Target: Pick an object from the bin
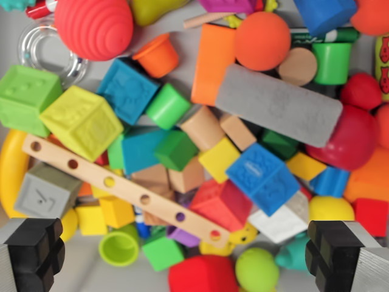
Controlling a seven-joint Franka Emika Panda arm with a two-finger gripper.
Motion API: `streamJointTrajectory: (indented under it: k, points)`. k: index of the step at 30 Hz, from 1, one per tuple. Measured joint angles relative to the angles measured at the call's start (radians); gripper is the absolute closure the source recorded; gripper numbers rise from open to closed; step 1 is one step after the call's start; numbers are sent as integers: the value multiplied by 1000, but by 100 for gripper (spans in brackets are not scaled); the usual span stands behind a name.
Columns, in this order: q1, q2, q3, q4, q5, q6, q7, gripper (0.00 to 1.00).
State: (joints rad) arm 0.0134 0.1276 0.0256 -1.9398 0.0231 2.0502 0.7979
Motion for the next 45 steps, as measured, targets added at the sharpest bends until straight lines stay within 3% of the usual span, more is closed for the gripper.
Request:
streamJointTrajectory:
  k: [25,45]
  points:
    - [28,68,6,-25,-2,94,-17,0]
    - [63,177,12,-31,-15,212,-38,0]
